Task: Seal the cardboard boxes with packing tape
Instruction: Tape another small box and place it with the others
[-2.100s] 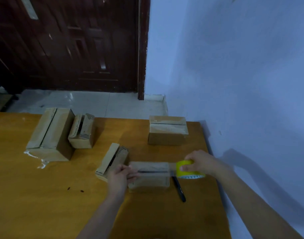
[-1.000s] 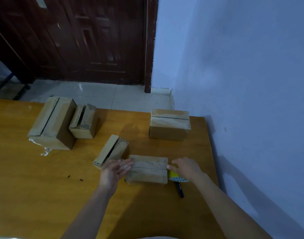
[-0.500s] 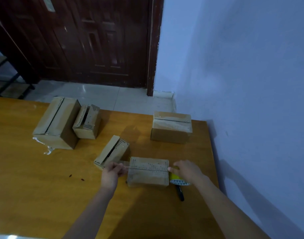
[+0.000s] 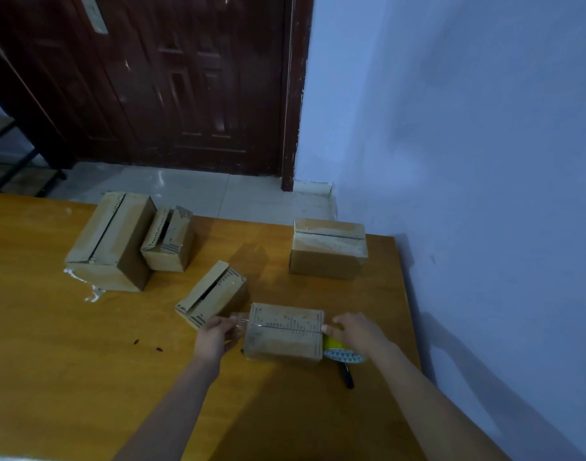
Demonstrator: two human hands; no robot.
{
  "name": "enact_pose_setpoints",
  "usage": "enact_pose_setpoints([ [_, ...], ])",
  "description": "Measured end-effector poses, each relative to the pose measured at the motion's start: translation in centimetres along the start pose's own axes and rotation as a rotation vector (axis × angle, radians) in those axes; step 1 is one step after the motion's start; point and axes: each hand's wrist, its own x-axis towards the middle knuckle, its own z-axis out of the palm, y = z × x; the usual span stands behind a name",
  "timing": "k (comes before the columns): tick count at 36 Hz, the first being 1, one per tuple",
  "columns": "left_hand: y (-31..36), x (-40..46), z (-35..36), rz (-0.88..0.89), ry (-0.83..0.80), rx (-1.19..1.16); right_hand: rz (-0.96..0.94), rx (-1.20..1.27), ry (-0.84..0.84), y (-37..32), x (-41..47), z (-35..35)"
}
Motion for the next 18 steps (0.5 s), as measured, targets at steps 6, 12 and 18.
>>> enact_pose_setpoints([
  [6, 0.38, 0.29, -0.52, 0.002, -0.032, 0.019, 0.005, 0.014, -0.004, -0.10, 0.04, 0.16],
  [12, 0.32, 0.06, -0.31, 0.078, 0.040, 0.132, 0.018, 0.042, -0.007, 0.26, 0.44, 0.59],
  [18, 0.28, -0.20, 0.28, 0.027, 0.039, 0.239, -0.003, 0.058, -0.005, 0.43, 0.59, 0.69],
])
